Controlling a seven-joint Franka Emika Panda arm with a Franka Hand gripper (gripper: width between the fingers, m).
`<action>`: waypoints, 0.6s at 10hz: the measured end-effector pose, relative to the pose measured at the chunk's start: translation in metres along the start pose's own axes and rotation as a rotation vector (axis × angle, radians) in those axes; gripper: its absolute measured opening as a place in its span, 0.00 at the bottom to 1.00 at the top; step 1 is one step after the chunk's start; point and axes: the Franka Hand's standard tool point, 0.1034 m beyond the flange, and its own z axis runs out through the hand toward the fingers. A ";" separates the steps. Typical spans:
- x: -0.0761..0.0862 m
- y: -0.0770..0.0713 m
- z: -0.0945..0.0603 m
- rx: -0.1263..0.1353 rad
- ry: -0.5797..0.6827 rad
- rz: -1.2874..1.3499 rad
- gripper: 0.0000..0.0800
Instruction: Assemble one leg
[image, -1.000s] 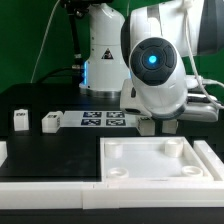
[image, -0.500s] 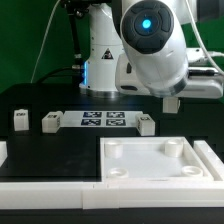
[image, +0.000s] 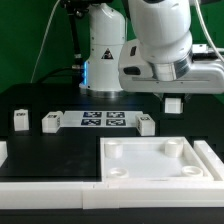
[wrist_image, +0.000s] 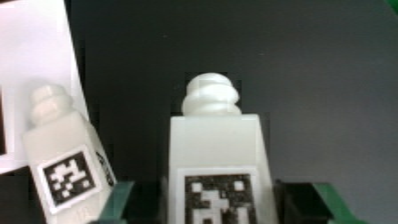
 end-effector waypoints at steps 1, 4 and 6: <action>0.002 0.007 0.005 -0.012 0.111 -0.028 0.36; 0.010 0.016 -0.028 -0.040 0.368 -0.115 0.36; 0.018 0.013 -0.052 -0.027 0.468 -0.139 0.36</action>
Offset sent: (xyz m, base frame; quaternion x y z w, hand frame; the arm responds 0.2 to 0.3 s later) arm 0.0215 -0.0299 0.0361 -0.0506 0.2435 -0.0803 0.9652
